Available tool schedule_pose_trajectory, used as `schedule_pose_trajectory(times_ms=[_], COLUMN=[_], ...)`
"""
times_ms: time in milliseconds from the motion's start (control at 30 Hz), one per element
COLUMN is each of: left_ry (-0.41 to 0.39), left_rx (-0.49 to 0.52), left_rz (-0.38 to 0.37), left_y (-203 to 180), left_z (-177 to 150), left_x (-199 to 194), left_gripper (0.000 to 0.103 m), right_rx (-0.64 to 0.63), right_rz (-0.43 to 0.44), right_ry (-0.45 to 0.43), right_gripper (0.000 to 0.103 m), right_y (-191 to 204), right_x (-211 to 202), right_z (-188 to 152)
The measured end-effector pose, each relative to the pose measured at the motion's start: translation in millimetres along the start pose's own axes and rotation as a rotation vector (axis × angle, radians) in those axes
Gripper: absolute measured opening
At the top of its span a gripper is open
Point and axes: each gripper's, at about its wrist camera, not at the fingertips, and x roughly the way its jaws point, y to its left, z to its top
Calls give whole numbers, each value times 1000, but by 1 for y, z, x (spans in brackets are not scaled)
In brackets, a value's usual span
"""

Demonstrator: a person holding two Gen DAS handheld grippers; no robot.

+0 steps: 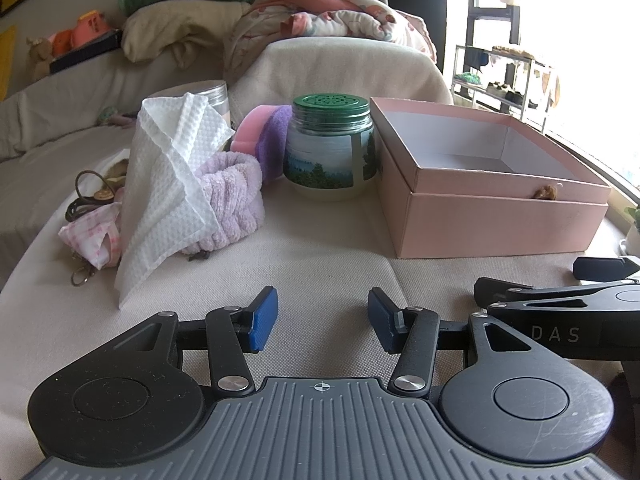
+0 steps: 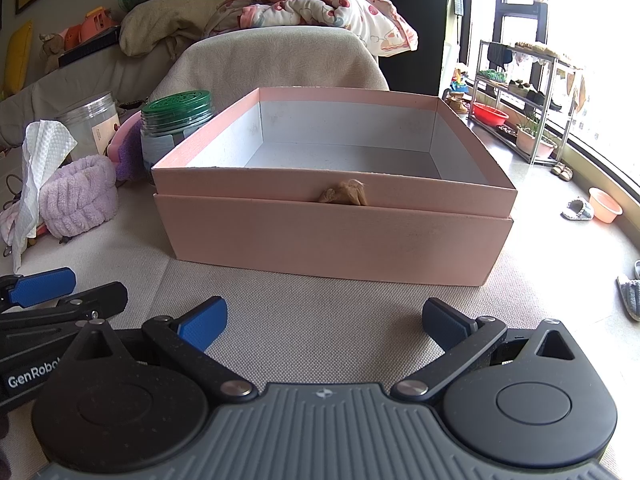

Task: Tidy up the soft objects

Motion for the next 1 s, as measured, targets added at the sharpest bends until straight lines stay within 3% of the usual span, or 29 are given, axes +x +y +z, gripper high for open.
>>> schedule_pose_trajectory(times_ms=[700,900,1000], left_ry=[-1,-11,-53], left_rx=[-1,6,-45], left_rz=[-2,-52,-105], left_y=[-1,5,24], left_z=[1,-3,-1], left_x=[1,-9,-24], left_gripper=[55,55,55], right_rx=[-23,-69,-72], right_rz=[24,72,71], right_ry=[30,107,111], right_gripper=[103,103,103], right_y=[-3,-7,-6], right_x=[1,3,2], right_z=[4,12,12])
